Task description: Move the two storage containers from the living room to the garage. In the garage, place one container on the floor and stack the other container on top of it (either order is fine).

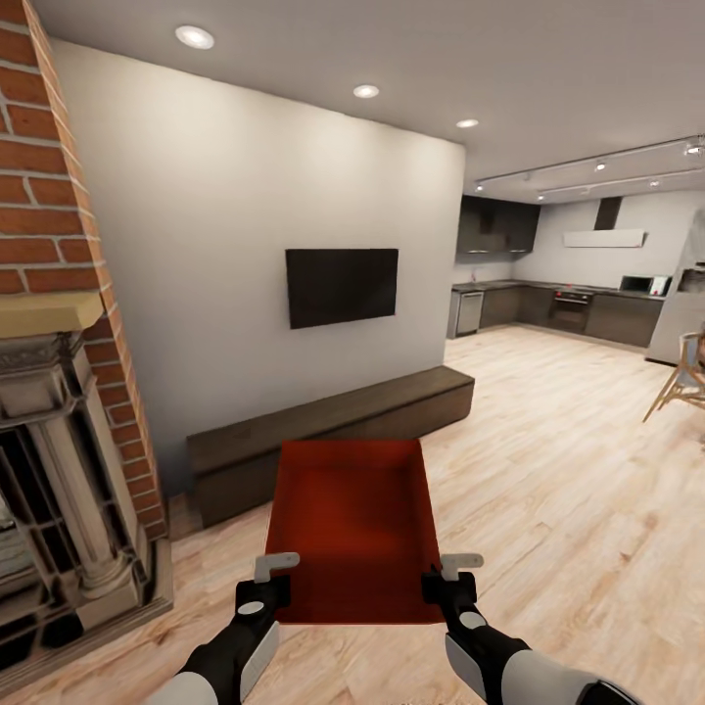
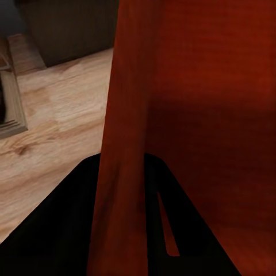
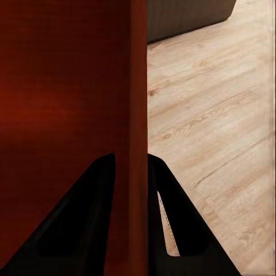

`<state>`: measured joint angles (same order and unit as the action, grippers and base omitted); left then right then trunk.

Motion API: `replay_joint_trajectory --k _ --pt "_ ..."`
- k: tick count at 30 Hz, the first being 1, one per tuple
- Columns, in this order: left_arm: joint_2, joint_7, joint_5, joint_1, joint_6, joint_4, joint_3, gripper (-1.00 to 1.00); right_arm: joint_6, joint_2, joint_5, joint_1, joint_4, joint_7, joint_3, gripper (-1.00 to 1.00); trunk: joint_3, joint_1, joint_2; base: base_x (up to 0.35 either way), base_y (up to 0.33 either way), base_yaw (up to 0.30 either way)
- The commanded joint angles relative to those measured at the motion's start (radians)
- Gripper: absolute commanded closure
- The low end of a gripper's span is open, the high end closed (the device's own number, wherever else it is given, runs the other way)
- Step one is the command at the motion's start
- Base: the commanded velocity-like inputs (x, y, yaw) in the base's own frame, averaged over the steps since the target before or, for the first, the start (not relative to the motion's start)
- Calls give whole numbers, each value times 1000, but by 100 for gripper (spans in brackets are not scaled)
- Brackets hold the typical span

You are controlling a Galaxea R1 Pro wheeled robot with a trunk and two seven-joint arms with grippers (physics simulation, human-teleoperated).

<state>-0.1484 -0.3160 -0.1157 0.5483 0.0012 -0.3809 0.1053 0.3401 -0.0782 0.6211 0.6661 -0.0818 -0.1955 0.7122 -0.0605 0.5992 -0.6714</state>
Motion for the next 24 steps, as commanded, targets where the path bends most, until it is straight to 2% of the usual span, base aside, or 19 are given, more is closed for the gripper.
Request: replay_joint_trajectory --k 1,11,24 --pt "1 -8 -4 1 0 -3 -3 100 7 0 17 1 2 1 -27 100 -2 0 -2 0 0 -289" --pt "1 -8 -4 1 0 -3 -3 100 7 0 15 1 2 1 -27 100 -2 0 -2 19 0 -289" --pt "3 -8 -4 1 0 -3 -3 100 7 0 15 1 2 1 -27 100 -2 0 -2 154 0 -289"
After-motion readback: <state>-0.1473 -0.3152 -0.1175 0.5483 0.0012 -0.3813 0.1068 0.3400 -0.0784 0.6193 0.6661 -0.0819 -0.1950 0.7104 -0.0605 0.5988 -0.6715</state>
